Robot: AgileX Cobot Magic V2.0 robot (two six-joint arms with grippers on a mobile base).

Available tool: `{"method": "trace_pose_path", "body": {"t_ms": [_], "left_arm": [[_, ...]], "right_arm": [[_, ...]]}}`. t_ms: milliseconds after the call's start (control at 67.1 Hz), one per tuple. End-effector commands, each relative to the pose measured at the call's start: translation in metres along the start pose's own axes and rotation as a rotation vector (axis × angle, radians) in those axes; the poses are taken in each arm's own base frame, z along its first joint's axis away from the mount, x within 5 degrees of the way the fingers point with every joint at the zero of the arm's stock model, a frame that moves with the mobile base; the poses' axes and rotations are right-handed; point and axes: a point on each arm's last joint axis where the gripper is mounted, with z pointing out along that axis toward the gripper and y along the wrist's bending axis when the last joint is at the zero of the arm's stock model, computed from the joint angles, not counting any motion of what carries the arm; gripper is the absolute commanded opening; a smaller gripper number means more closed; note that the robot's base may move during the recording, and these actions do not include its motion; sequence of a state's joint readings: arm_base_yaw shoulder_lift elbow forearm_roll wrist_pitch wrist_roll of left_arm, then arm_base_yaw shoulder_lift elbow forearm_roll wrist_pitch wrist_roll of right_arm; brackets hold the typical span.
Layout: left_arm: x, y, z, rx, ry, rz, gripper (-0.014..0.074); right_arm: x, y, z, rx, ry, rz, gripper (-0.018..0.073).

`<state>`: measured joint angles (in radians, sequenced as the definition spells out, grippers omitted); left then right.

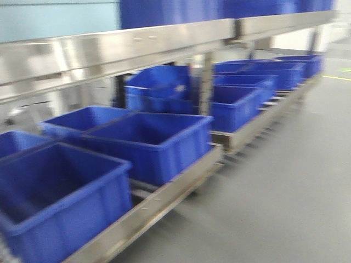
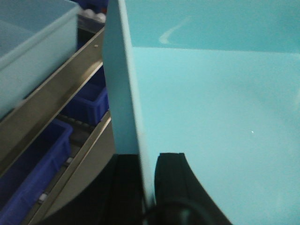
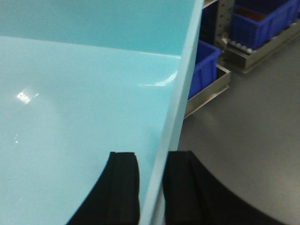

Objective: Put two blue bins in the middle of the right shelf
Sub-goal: 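Drive the base away from the shelf holding the teal bin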

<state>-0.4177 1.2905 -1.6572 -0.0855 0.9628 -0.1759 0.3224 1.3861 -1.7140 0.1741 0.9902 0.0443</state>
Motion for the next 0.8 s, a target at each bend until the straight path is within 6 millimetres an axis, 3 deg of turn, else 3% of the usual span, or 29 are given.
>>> {"method": "trace_pose_path", "body": {"t_ms": [0,790], "left_arm": [[-0.0066,-0.0015,-0.0104,0.007,-0.068,0.017,-0.0111],[-0.0066,-0.0015,-0.0104,0.007,-0.068,0.017,-0.0111]], "right_arm": [[-0.0054,-0.0060,-0.0048,0.052,-0.050,-0.028,-0.0151],[-0.0054,-0.0060,-0.0048,0.052,-0.050,-0.028,-0.0151]]}}
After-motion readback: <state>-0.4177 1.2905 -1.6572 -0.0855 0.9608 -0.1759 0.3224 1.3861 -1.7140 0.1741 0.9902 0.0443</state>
